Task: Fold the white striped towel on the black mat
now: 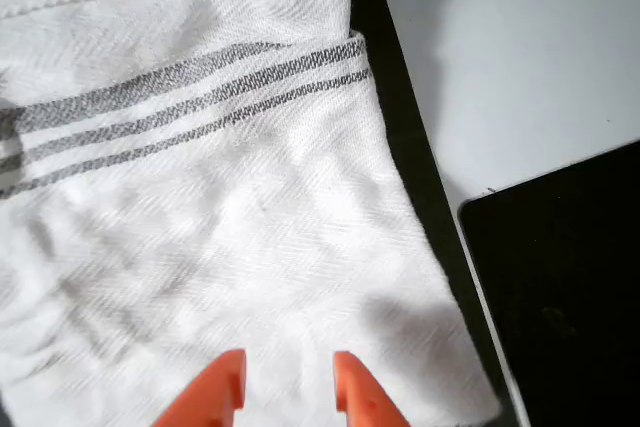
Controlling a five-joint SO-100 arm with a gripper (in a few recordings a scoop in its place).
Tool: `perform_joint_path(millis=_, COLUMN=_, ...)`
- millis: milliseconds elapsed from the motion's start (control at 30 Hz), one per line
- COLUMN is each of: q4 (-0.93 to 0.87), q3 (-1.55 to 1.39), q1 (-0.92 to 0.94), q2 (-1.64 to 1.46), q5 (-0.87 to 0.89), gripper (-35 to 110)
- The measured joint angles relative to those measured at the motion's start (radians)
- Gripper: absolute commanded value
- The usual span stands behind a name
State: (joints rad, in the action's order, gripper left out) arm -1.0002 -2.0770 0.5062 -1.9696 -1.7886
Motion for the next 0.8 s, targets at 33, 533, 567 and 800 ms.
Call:
perform_joint_path(millis=33, q4=-0.012, q3=-0.020, q1=-0.028, q2=-0.040, q5=0.003, gripper=12)
perform_joint_path(millis=533, q4=-0.072, q3=-0.468, q1=-0.308, q2=-0.578, q5=0.075, gripper=8)
perform_joint_path(millis=567, q4=-0.074, q3=-0.503, q1=-0.331, q2=-0.612, q5=0.069, gripper=8)
perform_joint_path(millis=800, q4=-0.106, q3=-0.729, q1=-0.430, q2=-0.894, q5=0.120, gripper=1)
